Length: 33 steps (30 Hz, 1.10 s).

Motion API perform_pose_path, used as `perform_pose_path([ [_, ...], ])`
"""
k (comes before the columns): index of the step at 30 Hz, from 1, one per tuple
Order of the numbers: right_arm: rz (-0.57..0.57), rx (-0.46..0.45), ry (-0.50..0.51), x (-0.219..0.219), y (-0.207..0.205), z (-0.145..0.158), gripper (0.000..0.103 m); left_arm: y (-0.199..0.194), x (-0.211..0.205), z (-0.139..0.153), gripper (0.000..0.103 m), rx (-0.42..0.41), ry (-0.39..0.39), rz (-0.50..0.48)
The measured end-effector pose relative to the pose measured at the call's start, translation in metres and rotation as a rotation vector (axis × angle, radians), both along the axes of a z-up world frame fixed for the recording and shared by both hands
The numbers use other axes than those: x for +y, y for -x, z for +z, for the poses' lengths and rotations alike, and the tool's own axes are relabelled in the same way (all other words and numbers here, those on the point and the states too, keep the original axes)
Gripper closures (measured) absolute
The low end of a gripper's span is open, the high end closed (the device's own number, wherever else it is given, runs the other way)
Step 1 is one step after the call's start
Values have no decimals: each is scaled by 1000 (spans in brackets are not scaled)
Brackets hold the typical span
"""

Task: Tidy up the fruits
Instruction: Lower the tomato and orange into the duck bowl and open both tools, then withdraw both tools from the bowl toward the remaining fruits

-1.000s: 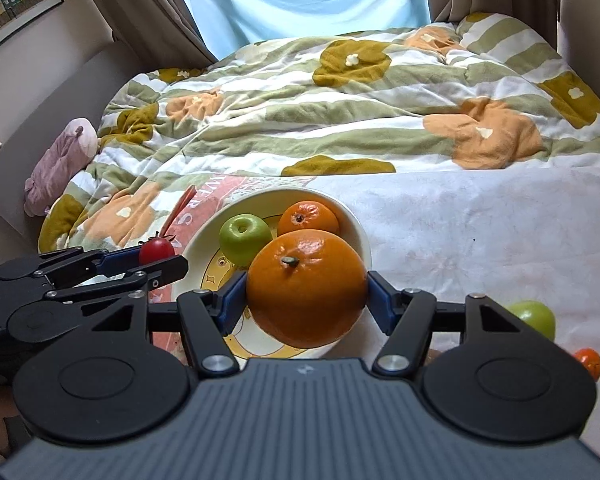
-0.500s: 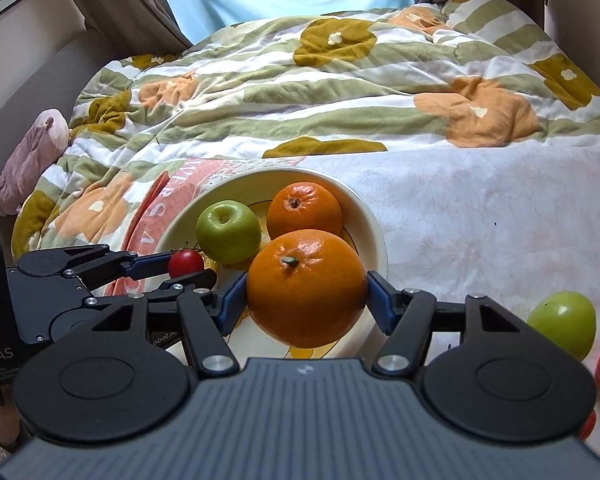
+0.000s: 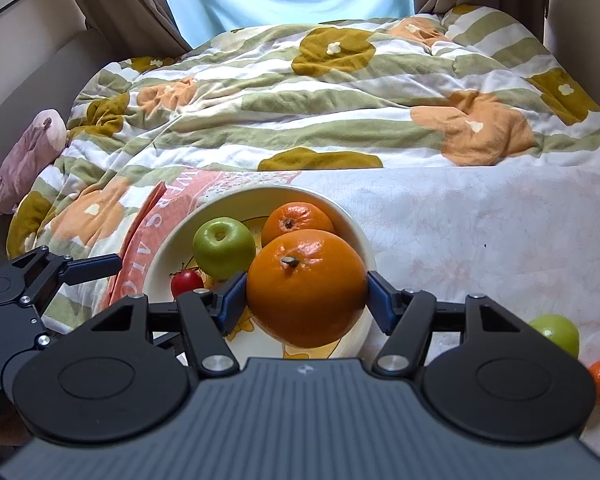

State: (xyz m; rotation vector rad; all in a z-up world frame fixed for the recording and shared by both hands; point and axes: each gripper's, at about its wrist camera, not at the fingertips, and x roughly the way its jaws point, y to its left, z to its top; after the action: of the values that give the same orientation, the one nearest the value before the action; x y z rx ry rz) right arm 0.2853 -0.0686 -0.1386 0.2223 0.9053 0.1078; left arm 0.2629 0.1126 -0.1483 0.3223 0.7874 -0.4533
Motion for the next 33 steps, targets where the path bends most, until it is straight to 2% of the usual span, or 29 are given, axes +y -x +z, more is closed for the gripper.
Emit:
perform_pose_path([
  [5,43,25,12,8,-8,-9,25,10,3,1,6,-2,-14,35],
  [11,101,38,56,22,-13,-26,25,18,12,-2,6,24,12,69],
  [16,102,45,84,26,-15,-36,25,21,17,0,6,34,25,100],
  [19,96,19,103,28,-13,-37,21,21,14,0,6,34,21,115],
  [21,106,-8,101,28,-13,-33,2,23,12,0,6,31,14,118],
  [22,107,-19,102,28,-13,-31,0,24,13,1,6,31,14,119],
  [27,105,-68,73,25,-6,-22,0,31,13,5,6,25,8,131],
  [33,119,-84,72,25,3,-8,0,38,14,16,6,18,24,159],
])
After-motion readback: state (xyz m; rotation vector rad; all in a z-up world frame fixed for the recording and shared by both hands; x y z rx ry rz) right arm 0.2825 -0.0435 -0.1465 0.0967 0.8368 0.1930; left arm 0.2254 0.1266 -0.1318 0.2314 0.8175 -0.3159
